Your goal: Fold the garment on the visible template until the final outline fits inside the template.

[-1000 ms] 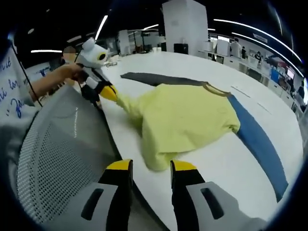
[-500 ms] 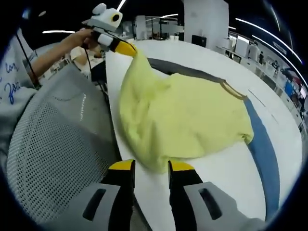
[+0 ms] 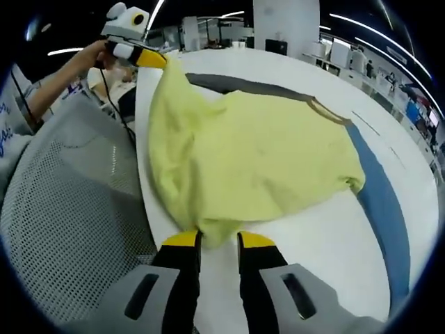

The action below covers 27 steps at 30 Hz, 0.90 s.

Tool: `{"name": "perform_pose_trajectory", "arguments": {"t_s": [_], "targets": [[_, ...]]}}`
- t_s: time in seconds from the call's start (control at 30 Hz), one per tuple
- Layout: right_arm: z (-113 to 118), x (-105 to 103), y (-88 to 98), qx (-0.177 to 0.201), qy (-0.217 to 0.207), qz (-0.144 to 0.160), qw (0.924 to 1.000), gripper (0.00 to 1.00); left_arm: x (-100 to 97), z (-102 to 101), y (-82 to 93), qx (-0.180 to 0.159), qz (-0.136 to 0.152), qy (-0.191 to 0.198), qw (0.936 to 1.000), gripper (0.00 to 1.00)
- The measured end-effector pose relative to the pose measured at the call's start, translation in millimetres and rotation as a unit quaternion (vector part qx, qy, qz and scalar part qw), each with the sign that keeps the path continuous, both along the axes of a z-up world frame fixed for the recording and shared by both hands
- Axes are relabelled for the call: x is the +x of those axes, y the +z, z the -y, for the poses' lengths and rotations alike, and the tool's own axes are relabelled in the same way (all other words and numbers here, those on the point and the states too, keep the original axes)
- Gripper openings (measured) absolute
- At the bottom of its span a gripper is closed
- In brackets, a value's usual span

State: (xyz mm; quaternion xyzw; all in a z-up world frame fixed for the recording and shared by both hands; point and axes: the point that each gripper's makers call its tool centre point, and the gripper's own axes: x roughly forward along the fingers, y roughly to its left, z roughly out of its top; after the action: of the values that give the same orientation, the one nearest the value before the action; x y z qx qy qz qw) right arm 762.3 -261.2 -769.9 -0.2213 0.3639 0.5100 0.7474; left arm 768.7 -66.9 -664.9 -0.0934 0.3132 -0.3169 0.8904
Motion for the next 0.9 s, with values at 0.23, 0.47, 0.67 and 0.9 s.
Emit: {"name": "perform_pose_trajectory", "arguments": {"t_s": [0.23, 0.47, 0.67, 0.9], "targets": [[4, -2, 7.6, 0.013, -0.009, -0.007, 0.9998, 0.18, -0.2, -6, 0.2, 0.002, -0.001, 0.001, 1.0000, 0.00], [15, 8, 1.8, -0.006, -0.021, 0.005, 0.9997, 0.16, -1.2, -8, -4.4, 0.001, -0.006, 0.002, 1.0000, 0.00], [0, 11, -1.2, 0.000, -0.020, -0.002, 0.9998, 0.15, 1.3, -13, -6.4, 0.001, -0.007, 0.002, 1.0000, 0.00], [-8, 8, -7.1, 0.004, -0.021, -0.017, 0.9996, 0.12, -5.4, -7, -7.6, -0.002, -0.010, 0.000, 0.9999, 0.00]]}}
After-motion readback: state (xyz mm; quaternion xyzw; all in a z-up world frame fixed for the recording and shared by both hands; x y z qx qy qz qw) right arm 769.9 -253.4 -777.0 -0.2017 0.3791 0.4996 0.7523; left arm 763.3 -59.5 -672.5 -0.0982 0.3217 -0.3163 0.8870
